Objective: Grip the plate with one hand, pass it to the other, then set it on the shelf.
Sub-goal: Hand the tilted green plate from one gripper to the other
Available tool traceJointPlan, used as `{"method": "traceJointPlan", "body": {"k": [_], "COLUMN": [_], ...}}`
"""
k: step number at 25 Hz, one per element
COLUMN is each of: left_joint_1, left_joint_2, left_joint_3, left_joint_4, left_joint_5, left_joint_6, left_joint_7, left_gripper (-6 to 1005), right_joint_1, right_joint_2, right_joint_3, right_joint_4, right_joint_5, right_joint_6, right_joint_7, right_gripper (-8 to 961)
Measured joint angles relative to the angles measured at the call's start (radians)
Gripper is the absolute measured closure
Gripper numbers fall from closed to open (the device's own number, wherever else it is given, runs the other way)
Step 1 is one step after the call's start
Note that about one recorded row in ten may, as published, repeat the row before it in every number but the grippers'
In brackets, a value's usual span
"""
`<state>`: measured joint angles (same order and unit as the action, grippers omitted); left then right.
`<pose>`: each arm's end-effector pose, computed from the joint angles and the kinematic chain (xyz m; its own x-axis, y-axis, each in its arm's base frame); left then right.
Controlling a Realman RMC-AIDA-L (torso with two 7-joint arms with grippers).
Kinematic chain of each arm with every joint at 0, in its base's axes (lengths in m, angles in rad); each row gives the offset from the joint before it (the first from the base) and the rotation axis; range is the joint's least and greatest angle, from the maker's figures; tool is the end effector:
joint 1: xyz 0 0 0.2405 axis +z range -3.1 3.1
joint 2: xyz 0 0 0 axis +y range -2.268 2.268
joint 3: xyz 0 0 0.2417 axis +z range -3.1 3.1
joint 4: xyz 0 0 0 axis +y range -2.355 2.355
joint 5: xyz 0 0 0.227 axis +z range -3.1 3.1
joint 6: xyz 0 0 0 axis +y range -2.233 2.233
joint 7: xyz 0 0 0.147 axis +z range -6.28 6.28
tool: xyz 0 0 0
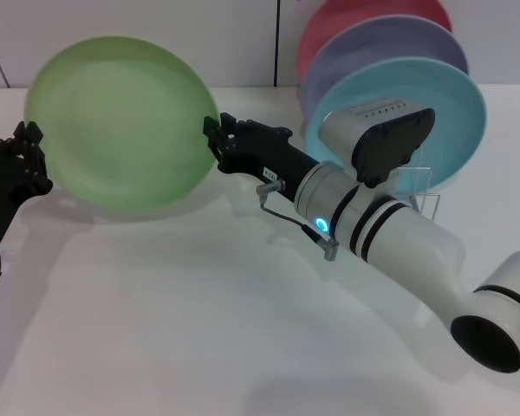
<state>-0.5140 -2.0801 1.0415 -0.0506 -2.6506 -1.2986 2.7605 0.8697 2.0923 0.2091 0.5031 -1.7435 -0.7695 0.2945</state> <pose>-0.3265 0.3333 -0.0115 0.6268 -0.0396 0.7782 0.7481 -0.2484 -0.6153 0.1417 0.3772 -0.1518 0.5545 -0.2949 -0.7781 -0.7501 -0.5820 -0.3140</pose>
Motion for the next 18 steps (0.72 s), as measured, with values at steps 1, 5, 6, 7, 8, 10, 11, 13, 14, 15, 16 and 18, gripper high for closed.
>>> {"method": "traceJointPlan", "body": {"k": [1, 5, 6, 7, 8, 10, 11, 13, 14, 15, 16, 18], "left_joint_1": [0.0, -0.001, -0.002, -0.002, -0.002, -0.003, -0.003, -0.005, -0.006, -0.006, -0.007, -0.007], "left_joint_2": [0.0, 0.0, 0.0, 0.0, 0.0, 0.0, 0.0, 0.0, 0.0, 0.0, 0.0, 0.0], "left_joint_3": [0.0, 0.0, 0.0, 0.0, 0.0, 0.0, 0.0, 0.0, 0.0, 0.0, 0.0, 0.0], "left_joint_4": [0.0, 0.0, 0.0, 0.0, 0.0, 0.0, 0.0, 0.0, 0.0, 0.0, 0.0, 0.0], "left_joint_5": [0.0, 0.0, 0.0, 0.0, 0.0, 0.0, 0.0, 0.0, 0.0, 0.0, 0.0, 0.0], "left_joint_6": [0.0, 0.0, 0.0, 0.0, 0.0, 0.002, 0.002, 0.002, 0.003, 0.003, 0.003, 0.003], "left_joint_7": [0.0, 0.001, 0.001, 0.002, 0.002, 0.002, 0.002, 0.002, 0.003, 0.003, 0.003, 0.004], "left_gripper": [945, 945, 945, 945, 945, 945, 945, 944, 944, 944, 944, 944], "right_joint_1": [0.0, 0.0, 0.0, 0.0, 0.0, 0.0, 0.0, 0.0, 0.0, 0.0, 0.0, 0.0], "right_joint_2": [0.0, 0.0, 0.0, 0.0, 0.0, 0.0, 0.0, 0.0, 0.0, 0.0, 0.0, 0.0], "right_joint_3": [0.001, 0.002, 0.002, 0.002, 0.002, 0.003, 0.003, 0.003, 0.003, 0.003, 0.003, 0.003], "right_joint_4": [0.0, 0.0, 0.0, 0.0, 0.001, 0.002, 0.002, 0.003, 0.003, 0.003, 0.003, 0.003], "right_joint_5": [0.0, -0.002, -0.003, -0.004, -0.005, -0.005, -0.005, -0.006, -0.006, -0.006, -0.006, -0.007], "right_joint_6": [0.001, 0.002, 0.002, 0.002, 0.003, 0.003, 0.003, 0.004, 0.008, 0.008, 0.01, 0.012], "right_joint_7": [0.0, 0.0, 0.0, 0.0, 0.0, 0.0, 0.0, 0.0, 0.0, 0.0, 0.0, 0.0], "right_gripper": [765, 767, 768, 769, 769, 772, 774, 778, 780, 781, 783, 785]}}
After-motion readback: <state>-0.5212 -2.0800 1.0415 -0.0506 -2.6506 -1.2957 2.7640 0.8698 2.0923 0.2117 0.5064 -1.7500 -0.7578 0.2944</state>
